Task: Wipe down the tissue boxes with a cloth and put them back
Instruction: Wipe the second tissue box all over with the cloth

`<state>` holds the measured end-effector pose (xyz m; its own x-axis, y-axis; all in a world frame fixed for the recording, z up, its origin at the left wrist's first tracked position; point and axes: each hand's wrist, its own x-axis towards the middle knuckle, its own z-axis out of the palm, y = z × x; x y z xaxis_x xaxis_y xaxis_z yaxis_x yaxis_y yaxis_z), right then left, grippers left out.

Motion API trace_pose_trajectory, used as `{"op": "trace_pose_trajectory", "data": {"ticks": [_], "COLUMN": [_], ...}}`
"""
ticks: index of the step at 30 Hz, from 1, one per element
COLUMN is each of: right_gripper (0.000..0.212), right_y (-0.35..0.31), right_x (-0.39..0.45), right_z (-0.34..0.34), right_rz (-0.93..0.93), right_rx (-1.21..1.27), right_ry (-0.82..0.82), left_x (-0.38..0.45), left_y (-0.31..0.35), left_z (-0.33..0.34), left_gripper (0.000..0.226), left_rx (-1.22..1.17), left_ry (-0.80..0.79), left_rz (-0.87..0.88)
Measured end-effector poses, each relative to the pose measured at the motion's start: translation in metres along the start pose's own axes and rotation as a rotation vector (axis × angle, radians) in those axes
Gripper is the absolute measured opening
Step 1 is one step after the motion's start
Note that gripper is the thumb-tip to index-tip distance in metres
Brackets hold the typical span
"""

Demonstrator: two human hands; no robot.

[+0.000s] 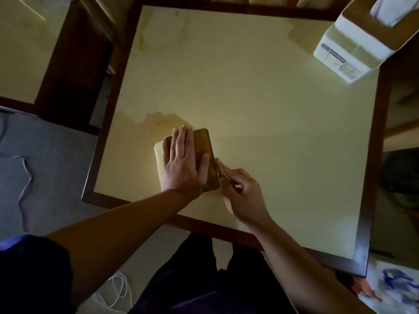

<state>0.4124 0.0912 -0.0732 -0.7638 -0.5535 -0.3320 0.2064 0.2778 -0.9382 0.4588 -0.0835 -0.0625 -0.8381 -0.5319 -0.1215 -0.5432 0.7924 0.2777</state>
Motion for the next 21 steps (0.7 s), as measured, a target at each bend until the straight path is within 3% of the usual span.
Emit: {"op": "trace_pose_trajectory", "data": {"ticks": [4,10,16,21], "right_gripper": [0.035,0.021,0.021,0.023], "right_y": [-0.008,-0.017,-0.015,-0.011], "right_x": [0.003,0.013,0.014,0.016], "right_z": [-0.003,0.010,0.036,0.054], "right_rz": [0.049,0.072,0.034,0.015], "right_rx": [0.016,-0.093,-0.070,0.067], "right_ry": [0.044,0.127,0.199,0.320], "left_x": [0.000,0.007,0.025,0.050], "left_y": [-0.008,-0.044,-0.079,-0.105], "left_z": [-0.005,-0.020,-0.035,-0.049], "left_gripper": [0.077,0.084,0.085,0.080], "left_rx": [0.014,0.047,0.044,0.081], "left_ry": [-0.054,-0.138,-0.207,-0.355], "left_rz": [0.071,0.355,0.614,0.863]}}
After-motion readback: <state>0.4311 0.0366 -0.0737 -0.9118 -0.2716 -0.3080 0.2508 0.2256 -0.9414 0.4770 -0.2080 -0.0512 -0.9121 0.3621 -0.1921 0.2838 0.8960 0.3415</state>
